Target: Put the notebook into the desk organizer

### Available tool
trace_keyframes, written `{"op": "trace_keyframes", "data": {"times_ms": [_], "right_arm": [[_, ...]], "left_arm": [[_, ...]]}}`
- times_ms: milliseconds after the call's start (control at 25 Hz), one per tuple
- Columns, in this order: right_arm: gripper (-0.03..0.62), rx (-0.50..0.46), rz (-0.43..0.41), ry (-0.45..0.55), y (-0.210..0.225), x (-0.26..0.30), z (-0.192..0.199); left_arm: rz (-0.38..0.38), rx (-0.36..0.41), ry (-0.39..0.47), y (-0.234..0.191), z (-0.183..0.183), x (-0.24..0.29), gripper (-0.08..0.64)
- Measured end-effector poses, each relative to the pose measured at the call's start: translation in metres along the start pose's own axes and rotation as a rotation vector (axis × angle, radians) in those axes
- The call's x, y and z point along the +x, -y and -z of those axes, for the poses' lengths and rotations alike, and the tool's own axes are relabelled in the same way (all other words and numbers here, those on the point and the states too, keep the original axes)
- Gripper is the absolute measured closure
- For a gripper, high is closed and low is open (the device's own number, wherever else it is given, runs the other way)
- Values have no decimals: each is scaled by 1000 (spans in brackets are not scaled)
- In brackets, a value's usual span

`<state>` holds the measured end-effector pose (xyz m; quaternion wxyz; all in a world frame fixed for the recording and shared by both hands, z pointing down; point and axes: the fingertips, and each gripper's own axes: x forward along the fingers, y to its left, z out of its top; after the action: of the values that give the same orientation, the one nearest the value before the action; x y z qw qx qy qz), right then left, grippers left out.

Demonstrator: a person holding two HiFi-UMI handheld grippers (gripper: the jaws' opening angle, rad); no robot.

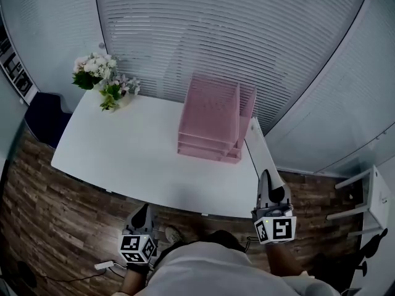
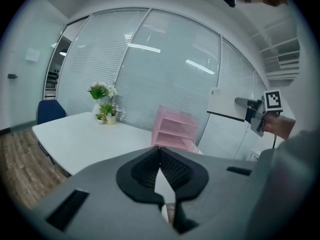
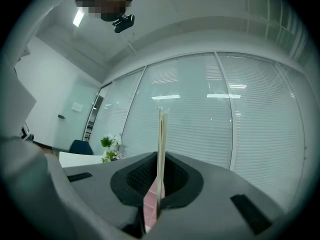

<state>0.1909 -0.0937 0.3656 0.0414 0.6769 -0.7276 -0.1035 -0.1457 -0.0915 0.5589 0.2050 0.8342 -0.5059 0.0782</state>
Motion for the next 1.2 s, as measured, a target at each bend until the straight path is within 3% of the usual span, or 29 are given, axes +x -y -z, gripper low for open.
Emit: {"op": "trace_keyframes", "data": {"times_ms": [240,440,720,840,1200], "right_arm": [[569,-65,-5,23,8,42,-12],[569,-151,-50,43,17,88,-20],[569,-366,-173,-5,18,159,-15],[569,-467,-226,-54,12,190,-2],[569,-788,-366,-331,-10,271,69]], "left_arm": [[0,-13,-7,-6,2,14,551],[-57,-41,25,-6,-3,19,551],[-148,-94,64,-2,-4,17,551],[-176,-112,70,-2,1,17,551],[-230,-153,77,-11,9,7,551]]}}
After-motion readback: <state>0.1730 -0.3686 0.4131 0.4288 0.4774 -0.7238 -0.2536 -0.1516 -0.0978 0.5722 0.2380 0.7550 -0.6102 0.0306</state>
